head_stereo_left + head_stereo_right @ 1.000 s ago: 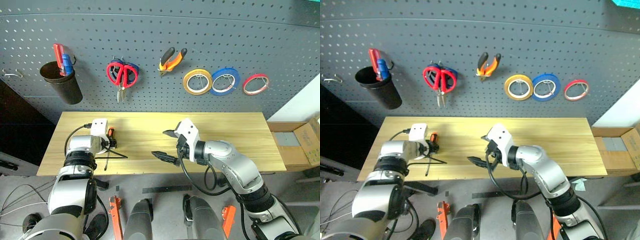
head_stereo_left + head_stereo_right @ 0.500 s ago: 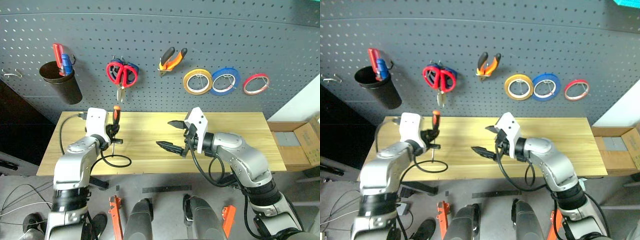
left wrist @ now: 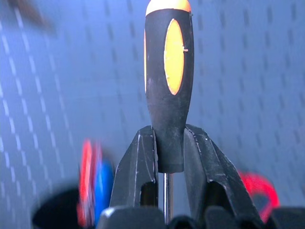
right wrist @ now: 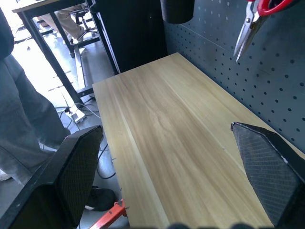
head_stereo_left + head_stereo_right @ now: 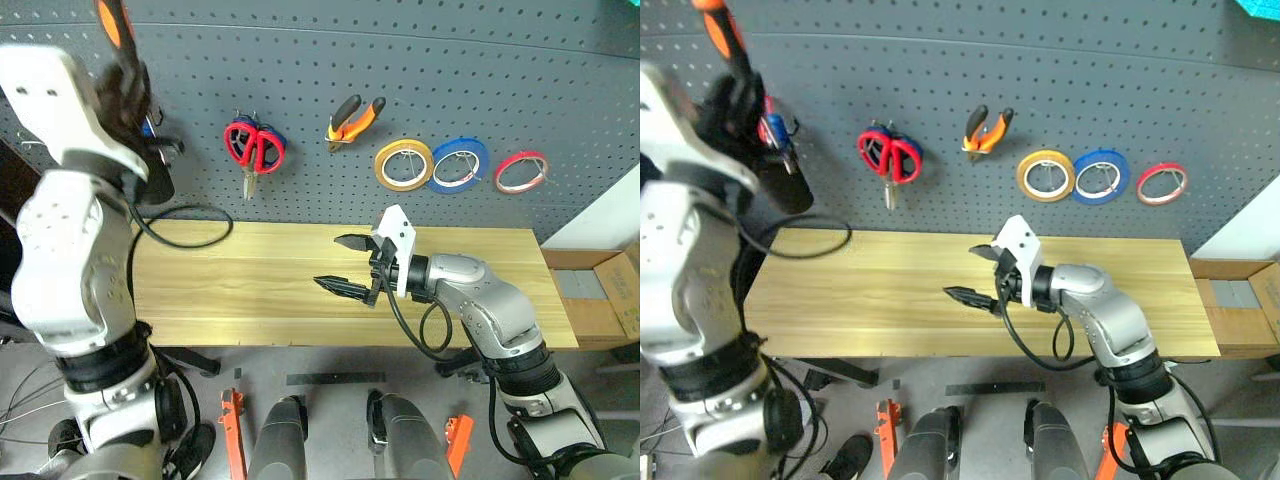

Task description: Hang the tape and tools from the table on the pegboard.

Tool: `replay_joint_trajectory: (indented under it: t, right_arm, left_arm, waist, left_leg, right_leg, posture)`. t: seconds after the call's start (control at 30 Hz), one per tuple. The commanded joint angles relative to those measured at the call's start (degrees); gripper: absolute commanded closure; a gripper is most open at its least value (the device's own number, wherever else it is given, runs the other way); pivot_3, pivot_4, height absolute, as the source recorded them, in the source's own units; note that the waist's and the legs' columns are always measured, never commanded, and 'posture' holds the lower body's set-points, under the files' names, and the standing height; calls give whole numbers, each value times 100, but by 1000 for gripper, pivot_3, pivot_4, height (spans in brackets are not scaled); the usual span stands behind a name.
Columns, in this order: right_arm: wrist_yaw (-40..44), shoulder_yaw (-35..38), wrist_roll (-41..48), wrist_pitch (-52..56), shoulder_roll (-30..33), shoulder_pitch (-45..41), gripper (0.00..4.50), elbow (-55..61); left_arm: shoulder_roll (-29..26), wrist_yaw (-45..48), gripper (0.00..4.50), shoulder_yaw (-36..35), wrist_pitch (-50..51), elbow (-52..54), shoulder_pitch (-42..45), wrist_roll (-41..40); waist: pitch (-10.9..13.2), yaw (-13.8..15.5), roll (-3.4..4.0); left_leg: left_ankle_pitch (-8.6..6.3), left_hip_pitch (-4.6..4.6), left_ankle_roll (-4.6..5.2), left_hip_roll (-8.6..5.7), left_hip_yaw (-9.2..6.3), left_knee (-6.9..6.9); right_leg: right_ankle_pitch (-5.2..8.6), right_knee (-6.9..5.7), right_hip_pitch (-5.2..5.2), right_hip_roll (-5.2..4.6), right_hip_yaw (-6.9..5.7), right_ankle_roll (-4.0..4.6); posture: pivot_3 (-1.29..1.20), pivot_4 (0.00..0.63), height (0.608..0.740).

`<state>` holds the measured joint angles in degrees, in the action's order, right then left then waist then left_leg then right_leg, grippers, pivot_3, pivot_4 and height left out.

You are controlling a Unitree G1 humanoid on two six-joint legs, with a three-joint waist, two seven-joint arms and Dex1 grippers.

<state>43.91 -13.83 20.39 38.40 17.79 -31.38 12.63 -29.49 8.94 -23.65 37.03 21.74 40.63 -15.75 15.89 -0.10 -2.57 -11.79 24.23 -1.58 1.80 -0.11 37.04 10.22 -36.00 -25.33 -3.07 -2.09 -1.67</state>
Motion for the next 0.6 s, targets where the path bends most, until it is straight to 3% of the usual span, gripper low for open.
replay_joint_trajectory:
  t: [0.03, 0.23, 0.4, 0.6]
  right_arm:
    - [21, 38, 95, -56, 6, 11, 0, 223]
    - [-584, 422, 147, -272, -539, -214, 0, 151]
    - [-1326, 998, 338, -444, -1254, -720, 0, 59]
    - [-1399, 875, 338, -386, -1412, -1130, 0, 40]
  left_arm:
    - [-336, 190, 4075, -253, -784, -875, 518, -18]
    - [-540, 319, 4075, -32, -2106, -2293, 801, 323]
    - [-680, 251, 4075, -44, -2520, -2660, 732, 453]
    - [-938, 249, 4075, -154, -2706, -2812, 583, 501]
  waist:
    - [0, -5, 0]
    - [0, -25, 0]
    - [0, -25, 0]
    - [0, -31, 0]
  left_leg:
    - [0, 1, 0, 1, -1, -3]
    - [0, 1, 0, 4, -1, -4]
    - [4, 4, -8, 5, 0, 0]
    - [4, 8, -8, 5, 0, -8]
  right_leg:
    - [1, 1, -2, 0, -3, 0]
    - [2, -3, -5, 1, -7, 0]
    - [-2, -4, -6, 0, -6, -5]
    - [-4, -4, -13, -1, -8, 0]
  posture:
    - [-4, 234, 740]
    - [-27, 232, 740]
    - [-32, 232, 740]
    - [-26, 226, 740]
